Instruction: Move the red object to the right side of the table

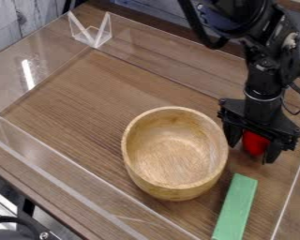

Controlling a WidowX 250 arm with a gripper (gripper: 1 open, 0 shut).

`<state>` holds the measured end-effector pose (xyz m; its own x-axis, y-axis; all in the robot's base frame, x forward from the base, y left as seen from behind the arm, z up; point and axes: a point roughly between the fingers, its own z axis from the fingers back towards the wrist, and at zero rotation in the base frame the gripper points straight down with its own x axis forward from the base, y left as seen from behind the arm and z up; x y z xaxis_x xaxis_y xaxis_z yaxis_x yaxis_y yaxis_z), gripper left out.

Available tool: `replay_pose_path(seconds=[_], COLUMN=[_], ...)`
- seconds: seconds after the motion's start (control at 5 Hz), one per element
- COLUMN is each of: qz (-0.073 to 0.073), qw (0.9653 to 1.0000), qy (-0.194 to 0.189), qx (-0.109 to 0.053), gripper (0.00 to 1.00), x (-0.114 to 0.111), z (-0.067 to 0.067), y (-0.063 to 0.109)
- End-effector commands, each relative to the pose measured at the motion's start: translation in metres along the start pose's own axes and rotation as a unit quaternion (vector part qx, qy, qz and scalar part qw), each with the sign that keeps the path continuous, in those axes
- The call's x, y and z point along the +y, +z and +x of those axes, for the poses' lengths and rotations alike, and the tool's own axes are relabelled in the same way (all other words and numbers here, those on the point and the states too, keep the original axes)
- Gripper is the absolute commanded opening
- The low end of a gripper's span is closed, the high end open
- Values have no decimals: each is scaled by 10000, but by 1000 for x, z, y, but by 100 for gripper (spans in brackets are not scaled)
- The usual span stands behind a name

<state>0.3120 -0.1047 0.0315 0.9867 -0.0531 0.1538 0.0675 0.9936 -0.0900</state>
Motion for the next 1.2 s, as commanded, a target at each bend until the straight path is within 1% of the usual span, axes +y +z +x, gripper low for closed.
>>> replay_pose_path(seconds=[0.0, 0.2, 0.4, 0.6, 0.8, 1.0], qz=[-53, -31, 52, 10, -47, -85], qw=[9992, 9988, 9981, 9988, 9989, 9984], qy=[-13, 211, 403, 158, -63, -288], qx=[-400, -450, -465, -456, -467, -475], gripper=[100, 100, 100, 100, 100, 100], x=[9, 4, -6, -7, -5, -10], z=[12, 4, -4, -7, -9, -3], y=[31, 20, 10, 9, 9, 4])
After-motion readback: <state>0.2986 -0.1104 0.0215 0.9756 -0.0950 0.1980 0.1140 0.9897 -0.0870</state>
